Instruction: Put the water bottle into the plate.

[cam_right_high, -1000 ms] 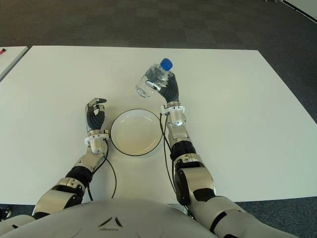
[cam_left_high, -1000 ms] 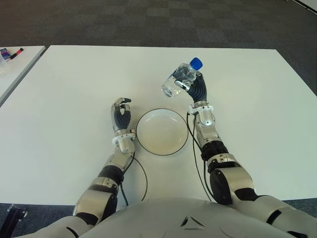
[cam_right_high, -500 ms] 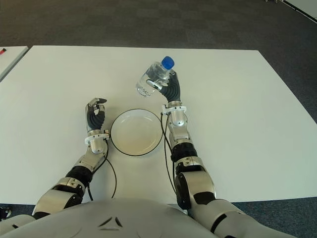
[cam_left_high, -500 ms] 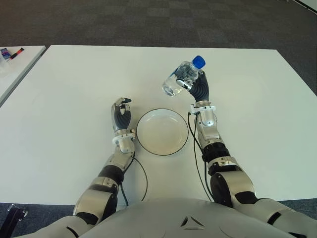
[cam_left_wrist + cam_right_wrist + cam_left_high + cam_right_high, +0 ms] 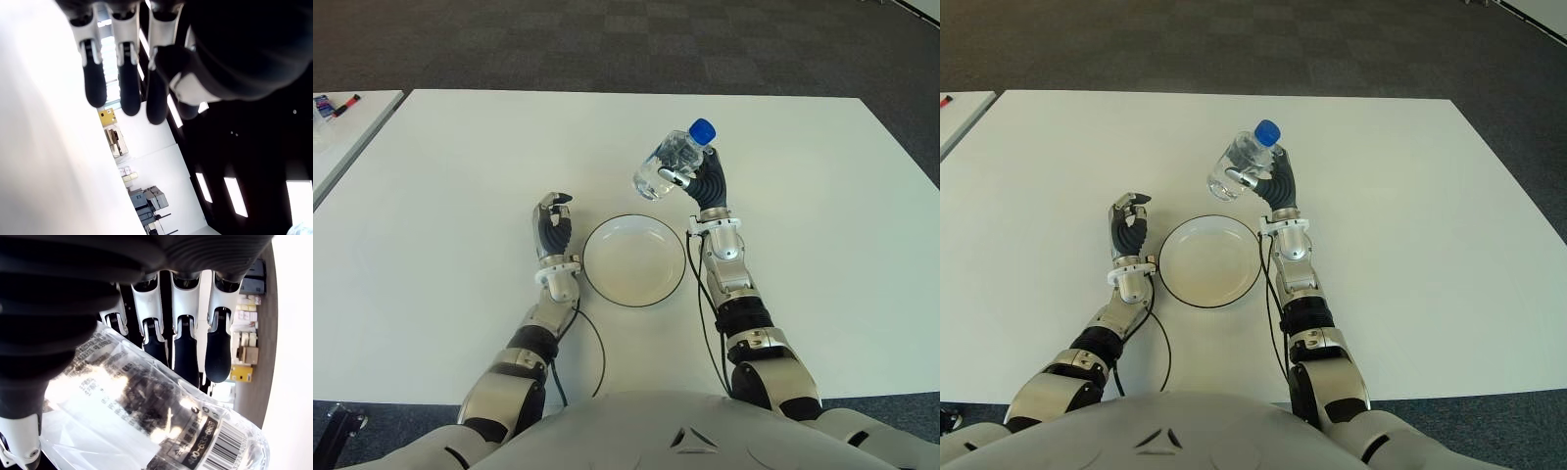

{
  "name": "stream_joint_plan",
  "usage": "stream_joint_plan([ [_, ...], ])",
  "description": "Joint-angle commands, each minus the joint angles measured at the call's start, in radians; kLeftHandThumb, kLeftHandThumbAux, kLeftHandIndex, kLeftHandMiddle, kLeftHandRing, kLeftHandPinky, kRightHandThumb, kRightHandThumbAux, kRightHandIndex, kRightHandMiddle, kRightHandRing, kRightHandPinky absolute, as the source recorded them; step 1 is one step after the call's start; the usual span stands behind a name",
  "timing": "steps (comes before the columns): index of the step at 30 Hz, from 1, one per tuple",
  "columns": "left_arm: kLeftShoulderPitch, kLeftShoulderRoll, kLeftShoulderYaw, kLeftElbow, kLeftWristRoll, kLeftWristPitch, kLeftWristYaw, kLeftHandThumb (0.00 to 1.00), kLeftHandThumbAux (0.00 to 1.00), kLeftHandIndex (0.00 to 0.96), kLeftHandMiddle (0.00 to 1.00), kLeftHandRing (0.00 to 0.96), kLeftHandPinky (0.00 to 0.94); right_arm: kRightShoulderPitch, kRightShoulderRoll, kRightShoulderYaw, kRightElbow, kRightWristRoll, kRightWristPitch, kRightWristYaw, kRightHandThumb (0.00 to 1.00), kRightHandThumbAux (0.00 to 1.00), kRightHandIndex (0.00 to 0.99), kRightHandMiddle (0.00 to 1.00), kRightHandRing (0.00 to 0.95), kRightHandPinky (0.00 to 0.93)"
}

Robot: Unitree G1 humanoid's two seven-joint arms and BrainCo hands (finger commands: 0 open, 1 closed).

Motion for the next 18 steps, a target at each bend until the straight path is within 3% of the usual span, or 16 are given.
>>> stream_joint_plan([
  [1, 0.018, 0.006, 0.001, 0.025, -0.019, 0.007, -0.030, 0.843, 0.673, 0.455, 0.428, 0.371, 0.400, 0.049, -0.017, 0.023, -0.065, -0.057, 0.018, -0.029, 0.857, 0.673, 0.409, 0.538, 0.885, 0.868],
  [11, 0.023, -0.001, 0.002, 0.016, -0.042, -0.011, -0.060, 0.842, 0.673, 0.444, 0.437, 0.382, 0.404, 0.122, -0.034, 0.049, -0.081, -0.062, -0.048, -0.027, 0.856, 0.675, 0.403, 0.533, 0.879, 0.859],
  [18, 0.022, -0.003, 0.001, 0.016, -0.049, -0.016, -0.071, 0.842, 0.674, 0.445, 0.434, 0.374, 0.403, 0.151, -0.045, 0.059, -0.095, -0.062, -0.040, -0.015, 0.856, 0.676, 0.402, 0.532, 0.880, 0.863],
])
